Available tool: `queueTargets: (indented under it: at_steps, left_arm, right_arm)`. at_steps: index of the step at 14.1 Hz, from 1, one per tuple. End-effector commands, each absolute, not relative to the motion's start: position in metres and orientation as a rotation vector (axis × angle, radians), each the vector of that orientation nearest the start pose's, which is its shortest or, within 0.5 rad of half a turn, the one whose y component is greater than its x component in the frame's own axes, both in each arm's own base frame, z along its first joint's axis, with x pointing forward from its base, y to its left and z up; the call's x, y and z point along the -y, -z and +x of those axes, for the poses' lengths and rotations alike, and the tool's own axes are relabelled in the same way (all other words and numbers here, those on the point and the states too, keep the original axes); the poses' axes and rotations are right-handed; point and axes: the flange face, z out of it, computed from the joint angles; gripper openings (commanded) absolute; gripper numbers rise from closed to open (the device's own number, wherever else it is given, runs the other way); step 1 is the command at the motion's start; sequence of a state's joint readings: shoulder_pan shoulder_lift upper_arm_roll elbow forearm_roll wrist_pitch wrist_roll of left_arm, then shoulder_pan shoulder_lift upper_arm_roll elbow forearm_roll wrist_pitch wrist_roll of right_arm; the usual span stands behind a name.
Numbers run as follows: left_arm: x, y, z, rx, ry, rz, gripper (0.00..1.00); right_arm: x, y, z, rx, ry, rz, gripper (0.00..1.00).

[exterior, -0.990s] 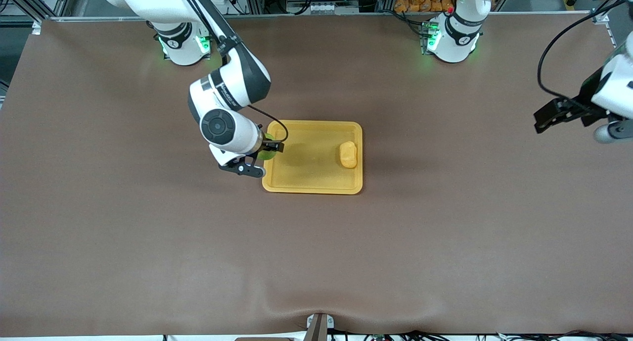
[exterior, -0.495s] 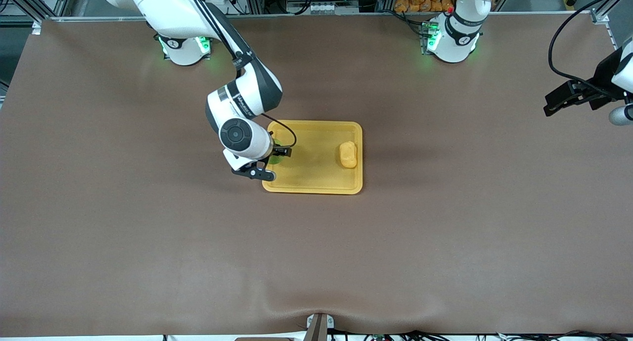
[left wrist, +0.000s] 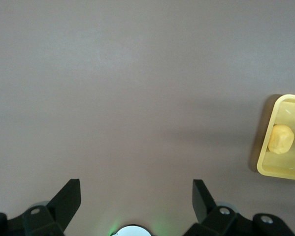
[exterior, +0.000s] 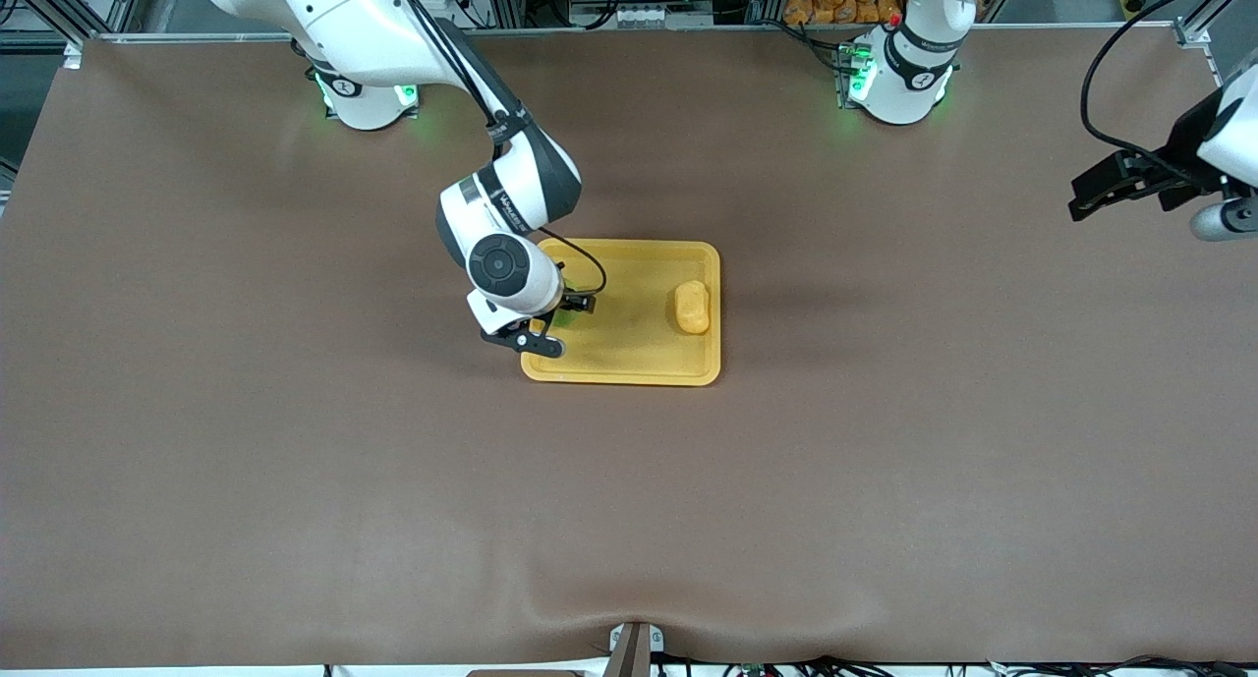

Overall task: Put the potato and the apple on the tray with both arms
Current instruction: 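Lower the green apple onto the tray and open the right gripper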

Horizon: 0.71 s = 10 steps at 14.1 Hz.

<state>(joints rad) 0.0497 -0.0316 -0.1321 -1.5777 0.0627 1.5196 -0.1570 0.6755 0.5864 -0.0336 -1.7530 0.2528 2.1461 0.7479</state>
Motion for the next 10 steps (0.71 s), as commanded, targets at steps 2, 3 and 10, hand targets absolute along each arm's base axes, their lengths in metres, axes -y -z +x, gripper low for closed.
queueTargets:
  at_steps: [2, 3, 10]
  left_arm:
    - [0.043, -0.632, 0.531, 0.092, -0.054, -3.104, 1.0]
    - [0.044, -0.632, 0.531, 0.09, -0.052, -3.105, 1.0]
    - [0.043, -0.631, 0.531, 0.095, -0.054, -3.104, 1.0]
  right_arm:
    - [-0.402, -0.213, 0.507, -0.447, -0.408, -3.068, 0.14]
    - [-0.402, -0.213, 0.507, -0.444, -0.405, -3.068, 0.22]
    - [-0.401, -0.226, 0.519, -0.606, -0.377, -3.051, 1.0]
